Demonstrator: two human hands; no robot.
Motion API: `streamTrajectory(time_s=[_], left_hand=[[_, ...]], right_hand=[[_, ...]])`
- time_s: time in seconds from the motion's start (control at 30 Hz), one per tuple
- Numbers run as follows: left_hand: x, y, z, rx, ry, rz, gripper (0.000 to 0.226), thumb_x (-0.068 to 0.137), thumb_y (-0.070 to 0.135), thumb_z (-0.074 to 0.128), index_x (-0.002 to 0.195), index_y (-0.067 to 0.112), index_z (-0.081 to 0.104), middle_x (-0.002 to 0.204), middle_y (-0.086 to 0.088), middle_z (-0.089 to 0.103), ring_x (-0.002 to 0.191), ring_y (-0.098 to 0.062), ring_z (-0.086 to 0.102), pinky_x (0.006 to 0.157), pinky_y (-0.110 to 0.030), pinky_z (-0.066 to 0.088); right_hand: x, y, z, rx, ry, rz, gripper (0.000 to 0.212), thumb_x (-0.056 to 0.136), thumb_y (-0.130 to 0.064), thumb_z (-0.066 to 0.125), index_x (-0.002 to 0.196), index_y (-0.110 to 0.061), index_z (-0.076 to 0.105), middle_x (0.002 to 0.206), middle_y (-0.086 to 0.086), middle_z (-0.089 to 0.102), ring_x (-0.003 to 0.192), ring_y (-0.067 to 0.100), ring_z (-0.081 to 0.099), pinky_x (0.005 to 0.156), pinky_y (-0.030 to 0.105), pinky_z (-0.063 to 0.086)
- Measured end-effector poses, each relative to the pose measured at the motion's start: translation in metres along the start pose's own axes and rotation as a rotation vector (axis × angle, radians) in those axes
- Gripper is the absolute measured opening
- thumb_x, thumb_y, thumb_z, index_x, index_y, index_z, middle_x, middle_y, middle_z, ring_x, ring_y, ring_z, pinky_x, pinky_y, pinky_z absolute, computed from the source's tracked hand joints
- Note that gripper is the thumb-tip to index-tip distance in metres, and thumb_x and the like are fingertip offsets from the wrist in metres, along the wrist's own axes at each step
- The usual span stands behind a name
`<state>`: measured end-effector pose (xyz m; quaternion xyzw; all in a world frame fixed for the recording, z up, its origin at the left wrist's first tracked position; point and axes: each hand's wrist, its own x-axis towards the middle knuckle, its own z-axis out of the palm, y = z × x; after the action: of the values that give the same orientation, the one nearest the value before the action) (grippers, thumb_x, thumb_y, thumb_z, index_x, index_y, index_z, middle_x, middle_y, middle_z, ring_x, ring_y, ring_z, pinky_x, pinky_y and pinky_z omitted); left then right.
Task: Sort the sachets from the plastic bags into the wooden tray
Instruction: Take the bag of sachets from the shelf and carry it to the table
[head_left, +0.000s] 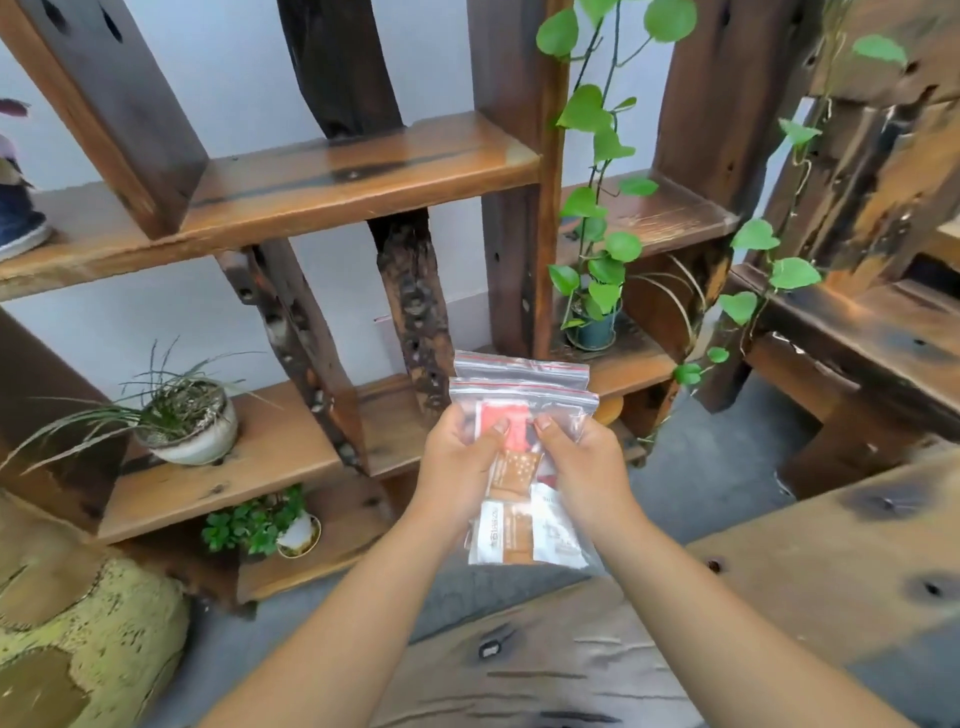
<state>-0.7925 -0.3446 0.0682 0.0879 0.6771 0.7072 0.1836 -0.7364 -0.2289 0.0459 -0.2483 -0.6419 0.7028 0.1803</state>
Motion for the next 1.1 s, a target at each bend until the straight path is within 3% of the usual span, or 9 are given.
streamTrajectory(time_s=[0.07, 0.13, 0.27, 0.5, 0.67, 0.83, 0.93, 1.0, 1.1], left_hand=[[-0.004, -0.006, 0.018, 0.001, -0.04, -0.022, 0.017, 0.093, 0.003, 0.061, 0.102, 0.016, 0.063, 0.095, -0.004, 0.075, 0.083, -0.017, 0.073, 0.072, -0.032, 0.059], [-0.008, -0.011, 0.038, 0.008, -0.066, -0.023, 0.017, 0.092, 0.002, 0.06, 0.103, 0.015, 0.062, 0.097, -0.005, 0.074, 0.083, -0.017, 0.072, 0.072, -0.033, 0.059], [-0.019, -0.024, 0.087, 0.038, -0.137, -0.03, 0.02, 0.092, 0.003, 0.06, 0.11, 0.01, 0.061, 0.108, -0.015, 0.072, 0.096, -0.031, 0.07, 0.086, -0.051, 0.056], [-0.057, -0.052, 0.203, 0.161, -0.311, 0.036, 0.018, 0.085, 0.016, 0.063, 0.099, 0.026, 0.066, 0.106, -0.007, 0.073, 0.102, -0.029, 0.069, 0.094, -0.057, 0.051], [-0.087, -0.081, 0.28, 0.199, -0.41, -0.016, 0.025, 0.084, 0.012, 0.063, 0.108, 0.02, 0.065, 0.107, -0.007, 0.073, 0.102, -0.028, 0.07, 0.094, -0.057, 0.051], [-0.13, -0.102, 0.355, 0.229, -0.538, -0.063, 0.021, 0.088, 0.006, 0.061, 0.106, 0.015, 0.065, 0.103, -0.009, 0.074, 0.097, -0.03, 0.071, 0.088, -0.056, 0.054], [-0.161, -0.115, 0.402, 0.27, -0.625, -0.047, 0.017, 0.086, 0.012, 0.062, 0.1, 0.02, 0.067, 0.1, -0.008, 0.074, 0.095, -0.029, 0.071, 0.087, -0.056, 0.054], [-0.186, -0.118, 0.432, 0.271, -0.682, -0.044, 0.016, 0.087, 0.008, 0.061, 0.095, 0.021, 0.066, 0.098, -0.007, 0.074, 0.095, -0.029, 0.071, 0.086, -0.051, 0.056], [-0.225, -0.123, 0.474, 0.284, -0.797, -0.023, 0.017, 0.09, 0.003, 0.06, 0.104, 0.013, 0.063, 0.099, -0.006, 0.072, 0.093, -0.023, 0.07, 0.085, -0.037, 0.055]], right_hand=[[-0.006, 0.004, -0.019, -0.013, 0.05, -0.004, 0.023, 0.097, -0.018, 0.056, 0.084, -0.006, 0.07, 0.083, 0.026, 0.069, 0.072, 0.026, 0.065, 0.071, 0.051, 0.056], [-0.011, 0.004, -0.039, -0.007, 0.093, -0.007, 0.024, 0.098, -0.018, 0.055, 0.082, -0.006, 0.068, 0.073, 0.017, 0.066, 0.068, 0.021, 0.062, 0.065, 0.041, 0.053], [-0.025, 0.006, -0.088, -0.021, 0.204, -0.011, 0.022, 0.098, -0.018, 0.056, 0.082, -0.007, 0.068, 0.064, -0.002, 0.063, 0.06, 0.009, 0.06, 0.057, 0.025, 0.049], [-0.057, 0.021, -0.207, -0.042, 0.449, 0.016, 0.035, 0.09, -0.033, 0.058, 0.078, 0.0, 0.063, 0.067, 0.009, 0.06, 0.063, 0.017, 0.057, 0.066, 0.044, 0.051], [-0.086, 0.035, -0.283, -0.024, 0.599, 0.058, 0.029, 0.097, -0.019, 0.055, 0.072, -0.005, 0.062, 0.058, 0.0, 0.055, 0.054, 0.012, 0.054, 0.061, 0.033, 0.048], [-0.126, 0.045, -0.355, -0.012, 0.761, 0.094, 0.03, 0.098, -0.017, 0.054, 0.069, -0.012, 0.06, 0.064, 0.005, 0.057, 0.054, 0.009, 0.053, 0.06, 0.03, 0.047], [-0.156, 0.049, -0.4, -0.015, 0.881, 0.116, 0.03, 0.097, -0.018, 0.054, 0.068, -0.012, 0.06, 0.062, 0.001, 0.058, 0.053, 0.007, 0.052, 0.062, 0.031, 0.049], [-0.176, 0.052, -0.43, -0.027, 0.965, 0.138, 0.03, 0.096, -0.021, 0.055, 0.07, -0.008, 0.061, 0.064, 0.004, 0.06, 0.057, 0.012, 0.055, 0.065, 0.038, 0.053], [-0.21, 0.054, -0.468, -0.025, 1.099, 0.143, 0.029, 0.096, -0.023, 0.053, 0.075, -0.004, 0.06, 0.066, 0.004, 0.061, 0.062, 0.018, 0.058, 0.07, 0.046, 0.055]])
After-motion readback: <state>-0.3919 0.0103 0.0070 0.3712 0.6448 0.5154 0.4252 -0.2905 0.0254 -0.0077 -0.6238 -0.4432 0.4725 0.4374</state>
